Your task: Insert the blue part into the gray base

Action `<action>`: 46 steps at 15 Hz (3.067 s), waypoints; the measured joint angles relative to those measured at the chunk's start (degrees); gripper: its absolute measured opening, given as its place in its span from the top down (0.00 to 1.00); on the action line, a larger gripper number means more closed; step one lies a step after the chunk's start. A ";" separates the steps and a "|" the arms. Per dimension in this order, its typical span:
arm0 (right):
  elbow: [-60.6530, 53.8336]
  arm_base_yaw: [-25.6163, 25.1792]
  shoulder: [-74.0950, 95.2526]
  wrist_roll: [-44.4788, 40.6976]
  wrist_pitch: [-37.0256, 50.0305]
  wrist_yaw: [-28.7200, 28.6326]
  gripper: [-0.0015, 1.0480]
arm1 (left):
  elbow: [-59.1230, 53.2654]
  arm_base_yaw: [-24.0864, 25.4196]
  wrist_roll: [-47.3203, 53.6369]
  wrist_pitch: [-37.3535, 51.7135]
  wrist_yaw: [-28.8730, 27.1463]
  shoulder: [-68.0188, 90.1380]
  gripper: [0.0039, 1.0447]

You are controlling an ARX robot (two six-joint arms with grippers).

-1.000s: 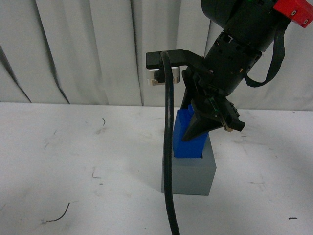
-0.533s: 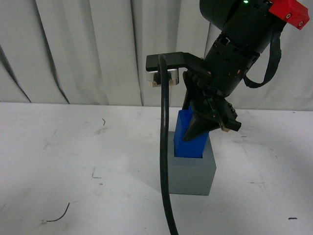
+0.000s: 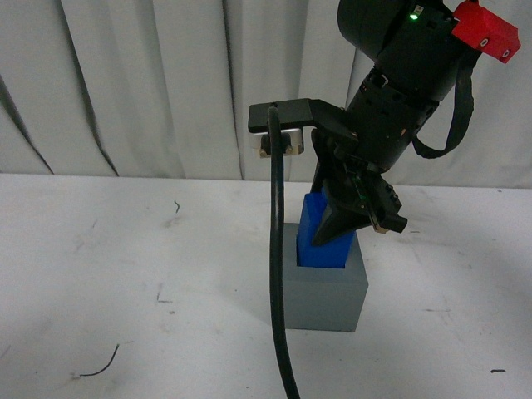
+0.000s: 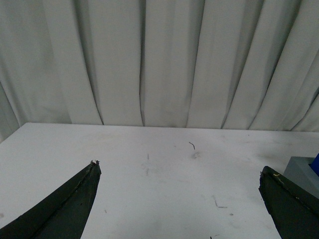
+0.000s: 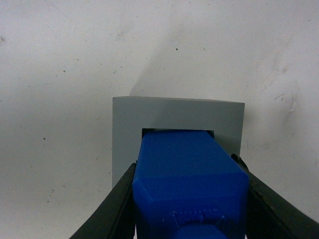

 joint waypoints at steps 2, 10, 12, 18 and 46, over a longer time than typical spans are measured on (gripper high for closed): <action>0.00 -0.31 0.00 -0.28 0.66 1.49 0.33 | 0.00 0.00 0.00 0.00 0.00 0.00 0.06; -1.46 -2.62 -5.97 2.38 6.10 -5.29 0.06 | 0.00 0.00 0.00 0.00 -0.02 0.00 0.06; -3.45 -3.30 -10.88 2.71 3.56 -8.70 0.06 | 0.00 0.00 0.00 0.00 0.02 0.00 0.06; -16.68 -9.77 -25.16 6.54 18.97 -21.07 0.06 | 0.00 0.00 0.00 0.00 0.00 0.00 0.06; -108.21 -19.34 -129.22 70.44 56.89 18.84 0.98 | 0.00 0.00 0.00 0.00 0.00 0.00 0.06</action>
